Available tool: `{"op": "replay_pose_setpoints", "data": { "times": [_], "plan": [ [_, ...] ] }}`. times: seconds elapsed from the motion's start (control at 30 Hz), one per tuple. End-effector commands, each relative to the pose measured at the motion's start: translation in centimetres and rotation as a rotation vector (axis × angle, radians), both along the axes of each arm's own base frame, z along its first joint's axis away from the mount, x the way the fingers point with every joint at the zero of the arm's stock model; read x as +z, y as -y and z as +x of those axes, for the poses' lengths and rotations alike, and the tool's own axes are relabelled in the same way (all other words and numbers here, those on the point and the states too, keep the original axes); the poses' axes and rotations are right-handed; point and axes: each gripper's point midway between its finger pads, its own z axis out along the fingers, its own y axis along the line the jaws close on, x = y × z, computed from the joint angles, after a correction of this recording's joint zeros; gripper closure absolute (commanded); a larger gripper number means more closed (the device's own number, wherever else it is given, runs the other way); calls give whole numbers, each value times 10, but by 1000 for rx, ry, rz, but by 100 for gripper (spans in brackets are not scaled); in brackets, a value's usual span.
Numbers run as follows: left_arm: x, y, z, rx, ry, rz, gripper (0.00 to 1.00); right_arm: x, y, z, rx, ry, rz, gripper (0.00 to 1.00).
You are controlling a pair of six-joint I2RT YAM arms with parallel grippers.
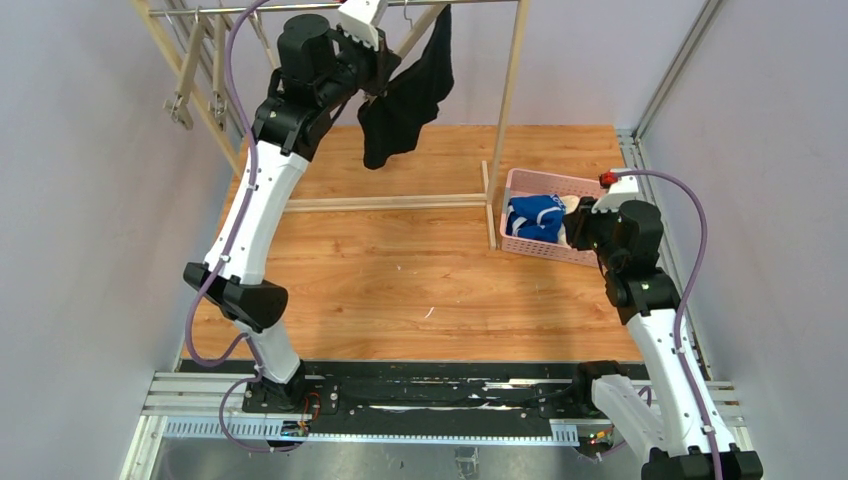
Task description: Remove the underwear clipped to the hanger
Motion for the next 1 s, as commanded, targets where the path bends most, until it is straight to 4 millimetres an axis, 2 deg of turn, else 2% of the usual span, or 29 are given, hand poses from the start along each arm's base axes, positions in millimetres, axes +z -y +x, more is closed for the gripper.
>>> {"op": "replay_pose_setpoints", "data": {
  "times": [0.0, 0.2, 0.57, 0.7, 0.8, 0.97],
  "plan": [
    [61, -13, -25, 23, 168, -76, 100, 2, -2, 2, 10, 24, -9, 75],
    [70, -21, -40, 27, 209, -98, 100, -1, -2, 2, 13, 16, -8, 75],
    [42, -30, -57, 34, 173, -85, 100, -4, -3, 2, 14, 11, -4, 75],
    [28, -39, -78, 34, 153, -81, 100, -3, -1, 4, 1, 17, -3, 74],
    [13, -46, -102, 27, 113, -63, 100, -4, -3, 9, 5, 14, 10, 74],
    [-22, -54, -142, -17, -8, -4, 100, -5, -14, 21, 36, 3, 61, 74]
  ]
}}
